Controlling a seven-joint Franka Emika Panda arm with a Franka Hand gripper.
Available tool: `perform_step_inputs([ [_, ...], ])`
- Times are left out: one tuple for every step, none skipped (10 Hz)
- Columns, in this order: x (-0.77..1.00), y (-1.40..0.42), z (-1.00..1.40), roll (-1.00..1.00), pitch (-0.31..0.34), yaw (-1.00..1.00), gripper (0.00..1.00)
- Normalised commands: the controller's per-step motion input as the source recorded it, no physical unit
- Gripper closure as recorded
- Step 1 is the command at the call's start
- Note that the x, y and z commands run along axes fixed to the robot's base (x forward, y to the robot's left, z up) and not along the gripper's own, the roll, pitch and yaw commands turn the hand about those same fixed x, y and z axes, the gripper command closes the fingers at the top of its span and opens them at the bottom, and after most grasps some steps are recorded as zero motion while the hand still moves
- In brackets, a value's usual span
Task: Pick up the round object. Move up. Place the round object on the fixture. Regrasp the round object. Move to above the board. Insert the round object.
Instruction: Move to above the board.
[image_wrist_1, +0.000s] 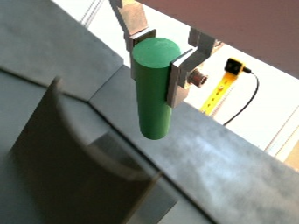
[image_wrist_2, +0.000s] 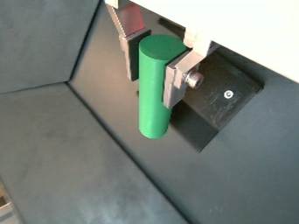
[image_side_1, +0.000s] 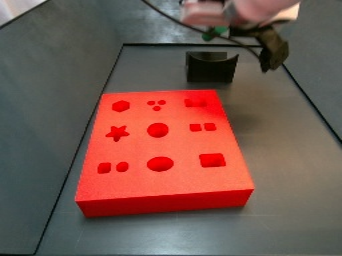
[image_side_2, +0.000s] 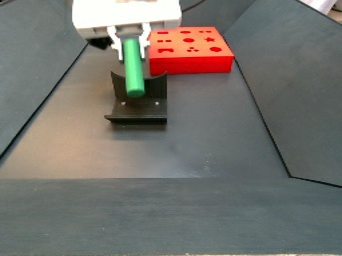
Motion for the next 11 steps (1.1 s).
perform_step_inputs([
  [0.07,0.04,1.00,-0.03,0.074,0.19,1.00],
  [0.07,0.04,1.00,-0.03,0.052,0.19,1.00],
  [0.07,0.03,1.00,-0.03,0.006,0.16,1.00],
  [0.07,0.03,1.00,-0.03,-0.009,0.15,1.00],
  [0.06,0.03,1.00,-0.03,-0.022,0.10,1.00],
  [0.06,0.03,1.00,-0.03,-0.025,0.09,1.00],
  [0.05,0.02,1.00,-0.04,-0.012,0.05,1.00],
  [0.05,0.02,1.00,-0.03,0.005,0.03,1.00],
  [0.04,0.01,1.00,-0.03,0.024,0.01,1.00],
  [0.04,0.01,1.00,-0.04,0.038,0.01,1.00],
  [0.03,0.01,1.00,-0.04,0.065,0.01,1.00],
])
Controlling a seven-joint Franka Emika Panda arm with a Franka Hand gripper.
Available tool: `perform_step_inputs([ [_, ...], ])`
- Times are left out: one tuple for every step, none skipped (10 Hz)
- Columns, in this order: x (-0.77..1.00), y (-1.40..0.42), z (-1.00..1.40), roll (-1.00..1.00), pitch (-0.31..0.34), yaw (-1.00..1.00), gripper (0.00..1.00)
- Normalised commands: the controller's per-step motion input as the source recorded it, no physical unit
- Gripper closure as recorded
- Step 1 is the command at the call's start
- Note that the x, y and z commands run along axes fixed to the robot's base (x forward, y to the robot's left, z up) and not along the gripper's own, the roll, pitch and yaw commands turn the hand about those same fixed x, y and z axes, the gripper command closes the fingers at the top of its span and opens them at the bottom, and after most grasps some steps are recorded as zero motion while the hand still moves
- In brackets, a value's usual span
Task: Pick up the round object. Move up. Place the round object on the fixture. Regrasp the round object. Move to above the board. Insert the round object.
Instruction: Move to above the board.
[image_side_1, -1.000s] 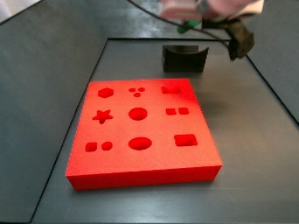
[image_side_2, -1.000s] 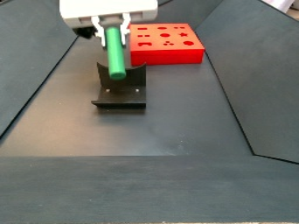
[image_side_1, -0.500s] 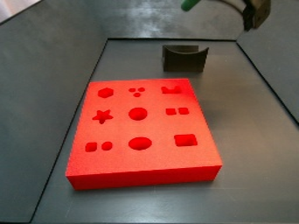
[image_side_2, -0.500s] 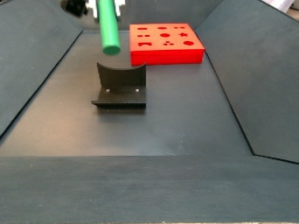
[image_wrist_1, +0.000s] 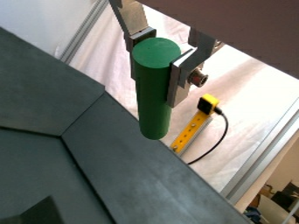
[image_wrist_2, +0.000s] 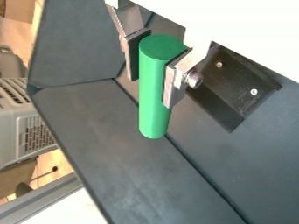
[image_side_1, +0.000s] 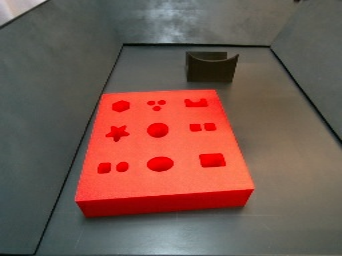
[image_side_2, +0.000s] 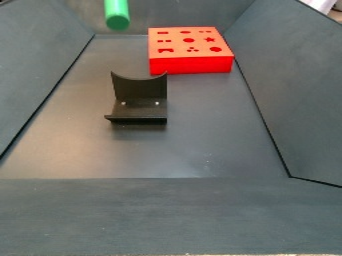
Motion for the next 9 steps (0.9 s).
perform_step_inputs([
  [0.03,0.00,0.87,-0.05,0.086,0.01,1.00],
  [0.02,0.00,0.66,-0.05,0.112,0.02,1.00],
  [0.02,-0.01,0.56,-0.06,0.124,0.03,1.00],
  [0.02,-0.01,0.34,-0.06,0.137,0.05,1.00],
  [-0.53,-1.00,0.09,-1.00,-0.061,-0.10,1.00],
  [-0.53,-1.00,0.07,-1.00,-0.072,-0.10,1.00],
  [-0.57,-1.00,0.08,-1.00,-0.085,-0.10,1.00],
  [-0.58,-1.00,0.07,-1.00,-0.092,-0.10,1.00],
  [-0.61,-1.00,0.07,-1.00,-0.106,-0.10,1.00],
])
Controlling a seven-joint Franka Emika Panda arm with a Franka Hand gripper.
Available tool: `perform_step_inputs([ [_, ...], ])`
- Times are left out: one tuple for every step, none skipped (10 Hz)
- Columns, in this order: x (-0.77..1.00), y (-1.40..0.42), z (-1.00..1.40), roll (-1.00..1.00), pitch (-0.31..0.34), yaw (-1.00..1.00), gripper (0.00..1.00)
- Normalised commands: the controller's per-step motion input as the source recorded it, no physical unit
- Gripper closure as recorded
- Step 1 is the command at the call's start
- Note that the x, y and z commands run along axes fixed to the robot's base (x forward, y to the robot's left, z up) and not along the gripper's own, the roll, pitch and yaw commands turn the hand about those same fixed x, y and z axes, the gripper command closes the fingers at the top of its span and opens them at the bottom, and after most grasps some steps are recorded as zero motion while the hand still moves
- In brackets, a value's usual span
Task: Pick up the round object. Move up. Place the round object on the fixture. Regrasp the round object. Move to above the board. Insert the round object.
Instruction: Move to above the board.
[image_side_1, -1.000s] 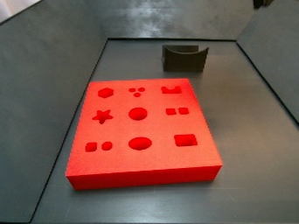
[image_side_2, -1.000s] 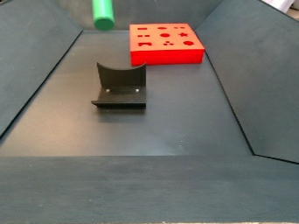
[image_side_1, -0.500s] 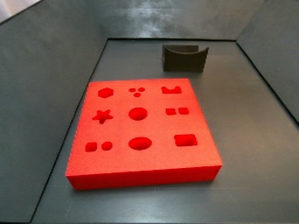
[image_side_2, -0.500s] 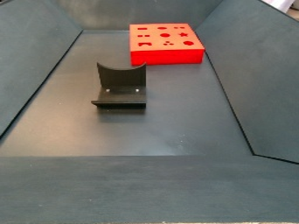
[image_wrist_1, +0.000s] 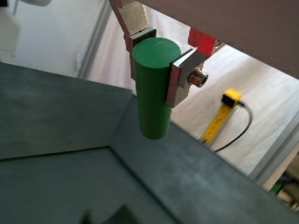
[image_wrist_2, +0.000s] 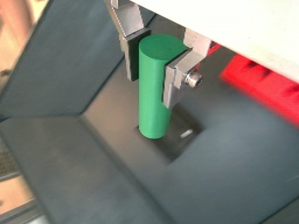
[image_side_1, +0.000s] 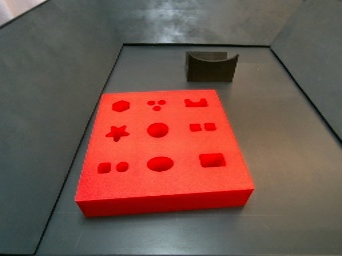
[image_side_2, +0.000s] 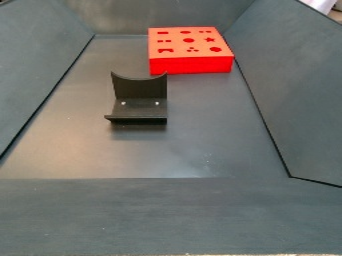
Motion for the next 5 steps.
perform_step_inputs([
  [-0.63,-1.00,0.08,-1.00,-0.111,-0.10,1.00],
  [-0.67,-1.00,0.07,-1.00,-0.121,-0.11,1.00],
  [-0.68,-1.00,0.07,-1.00,-0.124,-0.11,1.00],
  [-0.75,-1.00,0.09,-1.00,-0.138,-0.12,1.00],
  [-0.70,-0.83,0.07,-1.00,-0.154,-0.12,1.00],
])
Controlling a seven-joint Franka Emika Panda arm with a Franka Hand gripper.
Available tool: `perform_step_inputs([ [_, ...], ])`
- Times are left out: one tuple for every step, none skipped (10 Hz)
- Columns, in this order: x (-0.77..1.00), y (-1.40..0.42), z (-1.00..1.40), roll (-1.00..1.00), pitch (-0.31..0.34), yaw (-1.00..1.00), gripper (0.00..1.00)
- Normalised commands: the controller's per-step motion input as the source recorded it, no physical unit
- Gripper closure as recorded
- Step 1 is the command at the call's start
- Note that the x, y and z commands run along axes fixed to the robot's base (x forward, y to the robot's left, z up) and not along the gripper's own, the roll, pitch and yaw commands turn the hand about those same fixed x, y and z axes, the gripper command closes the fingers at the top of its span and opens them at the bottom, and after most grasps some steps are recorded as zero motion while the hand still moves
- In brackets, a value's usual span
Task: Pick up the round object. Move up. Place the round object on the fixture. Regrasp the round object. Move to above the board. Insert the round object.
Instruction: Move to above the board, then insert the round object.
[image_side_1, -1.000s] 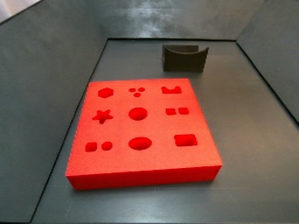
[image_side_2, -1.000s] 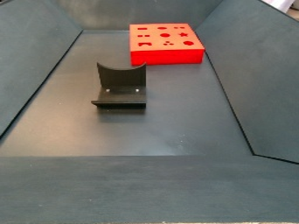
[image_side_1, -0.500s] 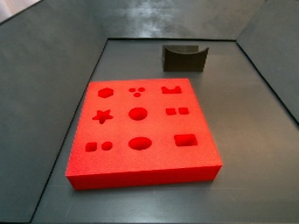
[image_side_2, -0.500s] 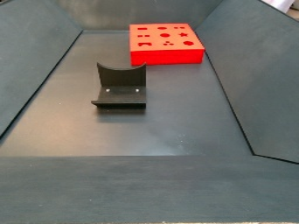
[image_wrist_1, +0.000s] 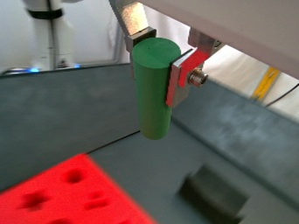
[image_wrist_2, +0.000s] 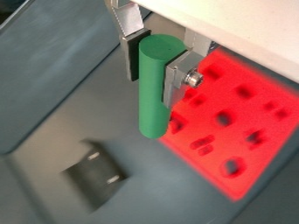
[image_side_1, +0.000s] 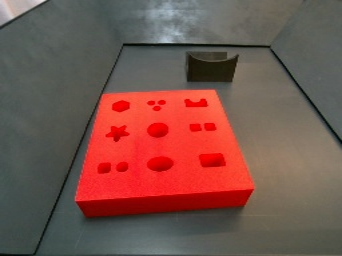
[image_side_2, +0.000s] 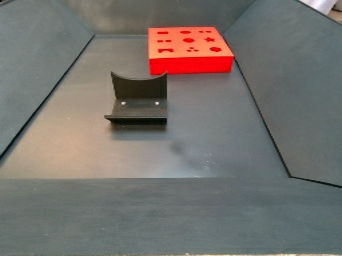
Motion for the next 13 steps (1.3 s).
perform_step_inputs([
  [-0.52,-0.51,0.05,-1.00,-0.173,-0.12,1.00],
  [-0.41,-0.33,0.04,-1.00,-0.182,-0.12,1.00],
  [-0.26,-0.12,0.02,-1.00,-0.202,-0.11,1.00],
  [-0.19,-0.03,0.01,-0.77,-0.184,-0.08,1.00],
  [-0.15,0.00,0.01,-0.56,-0.161,-0.05,1.00],
  [-0.13,0.01,0.01,-0.44,-0.146,-0.04,1.00],
  [-0.10,0.02,0.01,-0.28,-0.110,-0.03,1.00],
  [-0.26,0.20,0.00,-0.10,-0.083,-0.04,1.00],
  [-0.28,0.21,-0.01,-0.10,-0.087,-0.05,1.00],
  [-0.24,0.19,0.00,-0.08,-0.074,-0.04,1.00],
  [-0.25,0.20,0.00,-0.10,-0.076,-0.04,1.00],
  [-0.22,0.20,0.00,-0.10,-0.071,-0.03,1.00],
  [-0.16,0.16,0.00,-0.07,-0.050,0.00,1.00],
])
